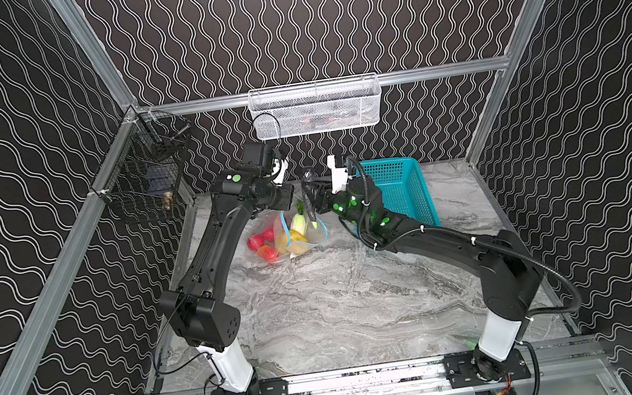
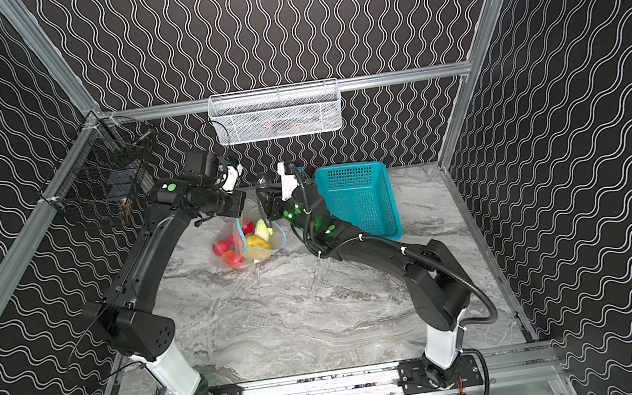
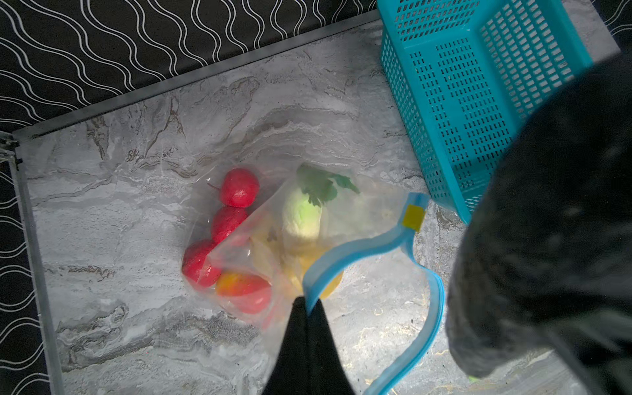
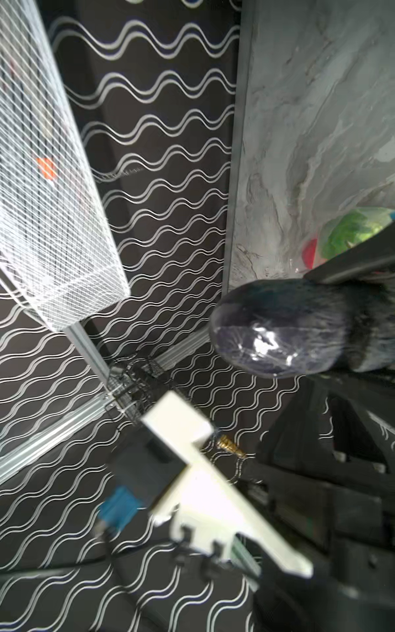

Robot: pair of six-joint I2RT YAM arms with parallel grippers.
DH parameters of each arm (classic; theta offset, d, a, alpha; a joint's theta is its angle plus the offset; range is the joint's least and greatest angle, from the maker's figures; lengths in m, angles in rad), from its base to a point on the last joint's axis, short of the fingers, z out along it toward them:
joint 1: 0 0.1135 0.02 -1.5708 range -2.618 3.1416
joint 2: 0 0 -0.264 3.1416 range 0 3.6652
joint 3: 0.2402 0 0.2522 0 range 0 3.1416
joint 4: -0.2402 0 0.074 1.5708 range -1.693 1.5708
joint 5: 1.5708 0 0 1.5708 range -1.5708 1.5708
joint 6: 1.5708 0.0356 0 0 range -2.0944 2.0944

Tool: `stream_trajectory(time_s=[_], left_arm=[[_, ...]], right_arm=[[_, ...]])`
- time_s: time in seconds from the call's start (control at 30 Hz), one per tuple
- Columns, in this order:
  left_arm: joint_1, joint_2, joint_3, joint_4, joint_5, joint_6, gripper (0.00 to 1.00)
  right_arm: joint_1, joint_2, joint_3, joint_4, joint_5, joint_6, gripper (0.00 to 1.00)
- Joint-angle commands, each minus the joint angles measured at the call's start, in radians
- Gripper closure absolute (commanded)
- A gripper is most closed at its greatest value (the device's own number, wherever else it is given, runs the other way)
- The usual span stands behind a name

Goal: Place the food in the zip-top bag and seal the zipper
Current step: 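Carry the cucumber with the right gripper over the open bag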

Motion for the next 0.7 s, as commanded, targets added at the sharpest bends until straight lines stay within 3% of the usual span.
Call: stream_trajectory(time_s=[0.0,0.47,0.67], left_arm=[[-0.001,0.014,0.035,-0.015,-0.01,0.004,1.0],[0.001,0.09,0.159,-0.063,-0.003,0.002,1.0],[-0.001,0.106,0.197,-0.073,-0.009,0.003,1.0]], right_arm=[[0.013,0.03,0.022,0.096,0.055,-0.04,0.78],[0.09,0.128,0.007,0.243,0.219,-0.197,0.77],[0.094,0.175,0.015,0.256,0.225,-0.216,0.75]])
